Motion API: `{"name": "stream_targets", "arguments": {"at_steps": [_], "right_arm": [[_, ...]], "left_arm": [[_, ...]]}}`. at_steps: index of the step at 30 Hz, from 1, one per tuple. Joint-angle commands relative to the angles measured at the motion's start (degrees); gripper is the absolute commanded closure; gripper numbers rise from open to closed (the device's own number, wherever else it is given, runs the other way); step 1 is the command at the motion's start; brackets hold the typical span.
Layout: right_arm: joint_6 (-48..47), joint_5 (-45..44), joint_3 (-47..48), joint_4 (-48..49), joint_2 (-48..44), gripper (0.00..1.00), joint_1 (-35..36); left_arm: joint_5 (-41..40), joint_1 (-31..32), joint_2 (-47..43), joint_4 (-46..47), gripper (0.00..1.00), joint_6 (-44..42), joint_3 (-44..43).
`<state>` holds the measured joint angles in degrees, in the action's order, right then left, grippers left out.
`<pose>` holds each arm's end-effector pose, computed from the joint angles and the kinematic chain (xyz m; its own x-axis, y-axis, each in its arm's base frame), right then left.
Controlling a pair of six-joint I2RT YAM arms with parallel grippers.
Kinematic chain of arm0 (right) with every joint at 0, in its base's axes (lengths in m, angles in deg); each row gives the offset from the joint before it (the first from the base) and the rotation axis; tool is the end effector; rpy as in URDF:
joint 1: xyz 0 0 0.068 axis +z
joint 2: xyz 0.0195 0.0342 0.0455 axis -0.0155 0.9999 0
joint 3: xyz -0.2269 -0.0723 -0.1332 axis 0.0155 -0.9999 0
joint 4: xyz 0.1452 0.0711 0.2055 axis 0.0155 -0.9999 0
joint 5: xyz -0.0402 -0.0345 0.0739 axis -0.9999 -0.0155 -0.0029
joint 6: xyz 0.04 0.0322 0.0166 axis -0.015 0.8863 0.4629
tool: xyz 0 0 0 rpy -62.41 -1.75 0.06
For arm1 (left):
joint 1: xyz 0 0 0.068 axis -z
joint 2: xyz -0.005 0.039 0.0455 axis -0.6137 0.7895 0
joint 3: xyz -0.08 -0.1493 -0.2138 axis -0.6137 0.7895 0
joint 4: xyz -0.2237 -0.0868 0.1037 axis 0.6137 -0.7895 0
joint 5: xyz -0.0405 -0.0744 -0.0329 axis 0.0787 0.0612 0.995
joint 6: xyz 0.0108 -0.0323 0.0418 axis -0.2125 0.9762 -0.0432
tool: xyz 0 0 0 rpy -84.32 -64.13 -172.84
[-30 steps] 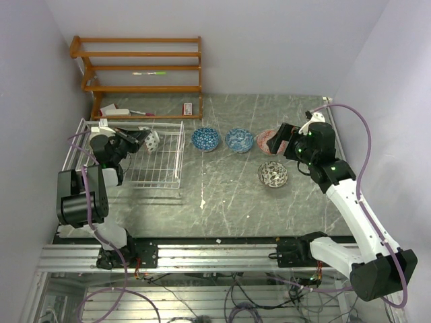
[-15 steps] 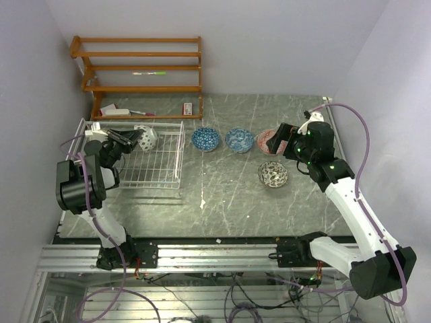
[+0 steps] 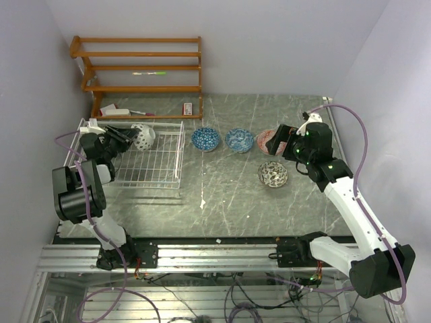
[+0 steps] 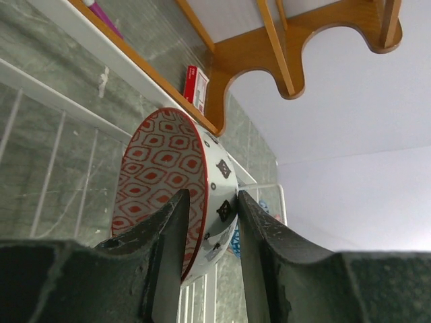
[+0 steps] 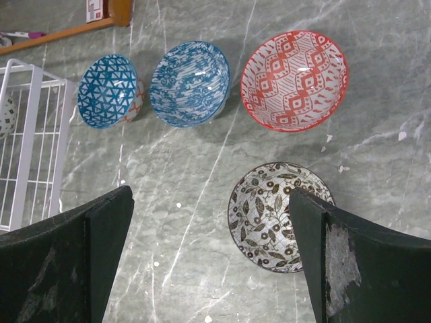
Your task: Load the bowls into the dish rack
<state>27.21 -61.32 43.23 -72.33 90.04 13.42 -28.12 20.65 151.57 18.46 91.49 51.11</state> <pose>0.2254 0.0583 0.3225 -0.5370 0.3060 -0.7861 -0.0364 0.9226 0.3840 0.3192 0.0768 0.1732 -0.3570 -0.8464 -0.3952 0.0119 0.4189 -0.9080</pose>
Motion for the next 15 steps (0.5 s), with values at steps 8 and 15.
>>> {"name": "stream_targets", "arguments": {"at_steps": [8,15], "right_arm": [[-0.91,0.56,-0.48,1.7,0.11,0.0,-0.3],[-0.94,0.71,-0.13,1.47,0.0,0.0,-0.26]], "left_arm": [[-9.37,-0.29,-2.02,-24.58,0.46,-12.59,-1.6],[-14.16,-0.32,-3.64,-30.47,0.45,-15.86,-2.73]]}}
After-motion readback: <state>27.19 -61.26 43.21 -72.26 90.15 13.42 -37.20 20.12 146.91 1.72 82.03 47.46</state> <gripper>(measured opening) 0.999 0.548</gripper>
